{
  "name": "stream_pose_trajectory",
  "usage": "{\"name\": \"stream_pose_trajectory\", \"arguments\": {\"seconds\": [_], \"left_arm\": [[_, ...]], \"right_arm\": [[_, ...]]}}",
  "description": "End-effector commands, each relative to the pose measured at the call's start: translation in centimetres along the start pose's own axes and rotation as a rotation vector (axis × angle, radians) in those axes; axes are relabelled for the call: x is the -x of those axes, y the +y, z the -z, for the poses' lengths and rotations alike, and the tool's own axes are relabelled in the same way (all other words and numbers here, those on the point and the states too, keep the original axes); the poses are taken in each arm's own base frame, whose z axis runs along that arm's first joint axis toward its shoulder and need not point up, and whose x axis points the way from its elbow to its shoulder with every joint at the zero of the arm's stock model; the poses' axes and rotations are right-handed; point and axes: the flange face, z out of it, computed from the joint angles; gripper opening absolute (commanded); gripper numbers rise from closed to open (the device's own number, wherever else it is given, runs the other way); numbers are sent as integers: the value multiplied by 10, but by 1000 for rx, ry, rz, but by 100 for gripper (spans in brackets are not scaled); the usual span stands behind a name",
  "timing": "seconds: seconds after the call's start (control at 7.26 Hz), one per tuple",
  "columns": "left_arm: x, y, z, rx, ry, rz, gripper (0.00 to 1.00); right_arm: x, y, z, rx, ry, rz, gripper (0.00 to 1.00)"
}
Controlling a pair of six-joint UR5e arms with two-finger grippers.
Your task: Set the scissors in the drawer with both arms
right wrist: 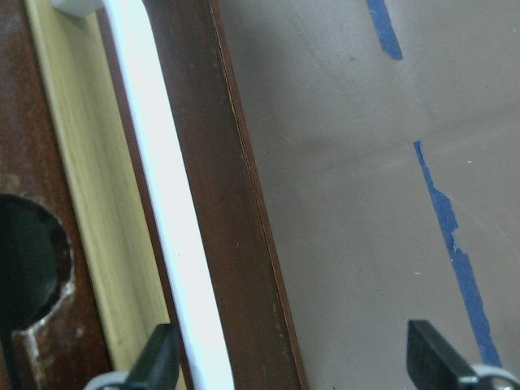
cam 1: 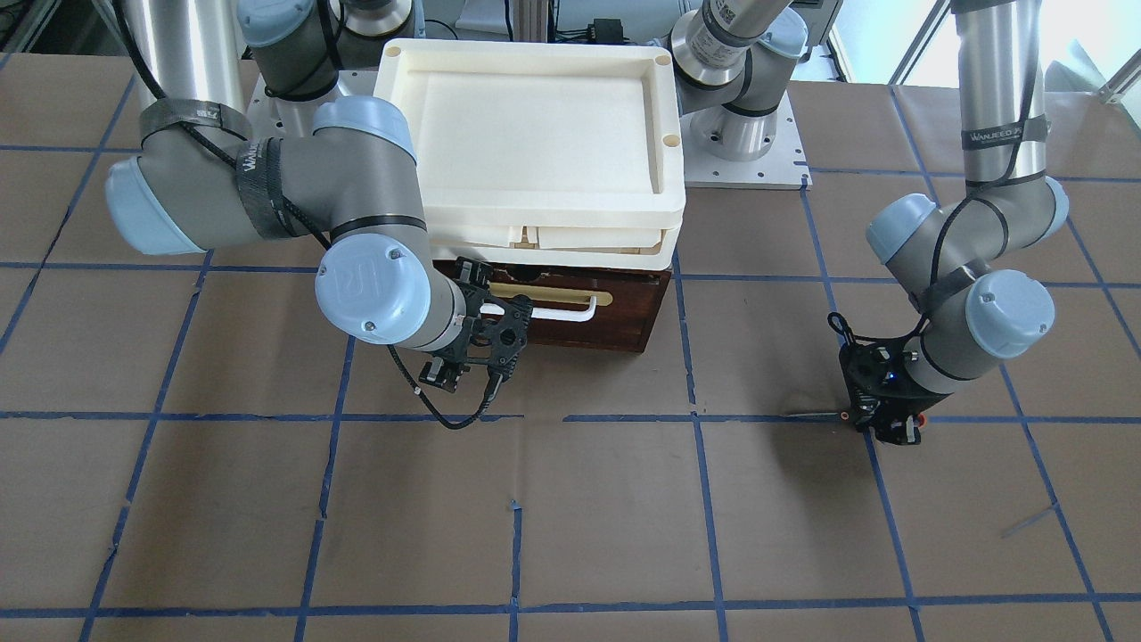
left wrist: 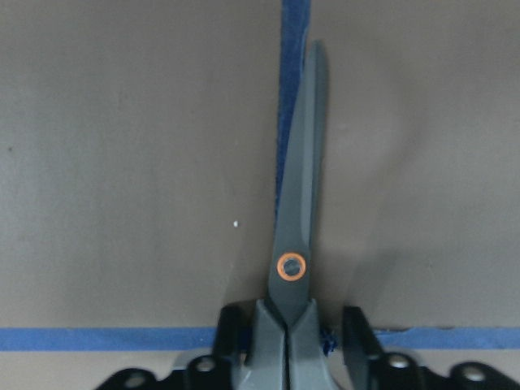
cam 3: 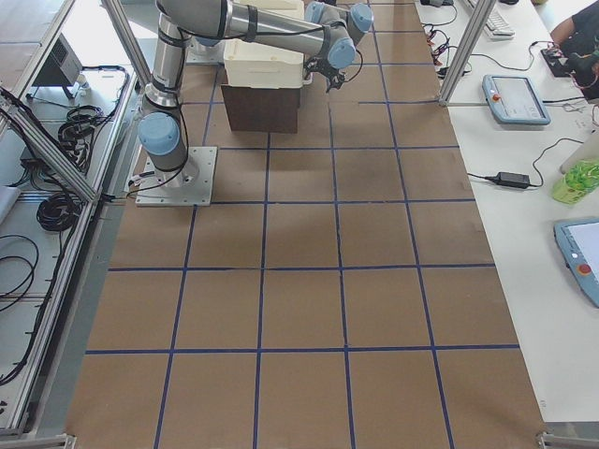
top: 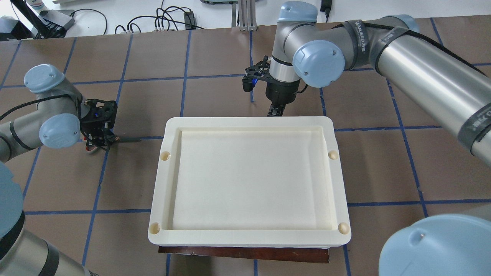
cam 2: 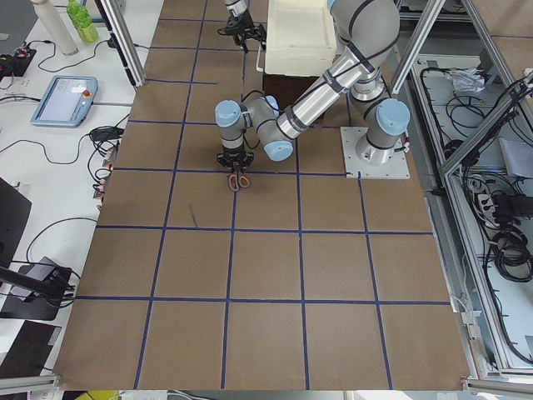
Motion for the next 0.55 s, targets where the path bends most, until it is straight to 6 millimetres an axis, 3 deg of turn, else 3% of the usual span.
{"name": "stream_pose_trajectory", "arguments": {"seconds": [0.0,0.41], "left_arm": [[6,2,12,2,-19,5,15],[6,3,35,16,-58,17,13]], "right_arm": [[-2,1,-3,-2,5,3,100],[-6,-2,2,-14,46,13,100]]}}
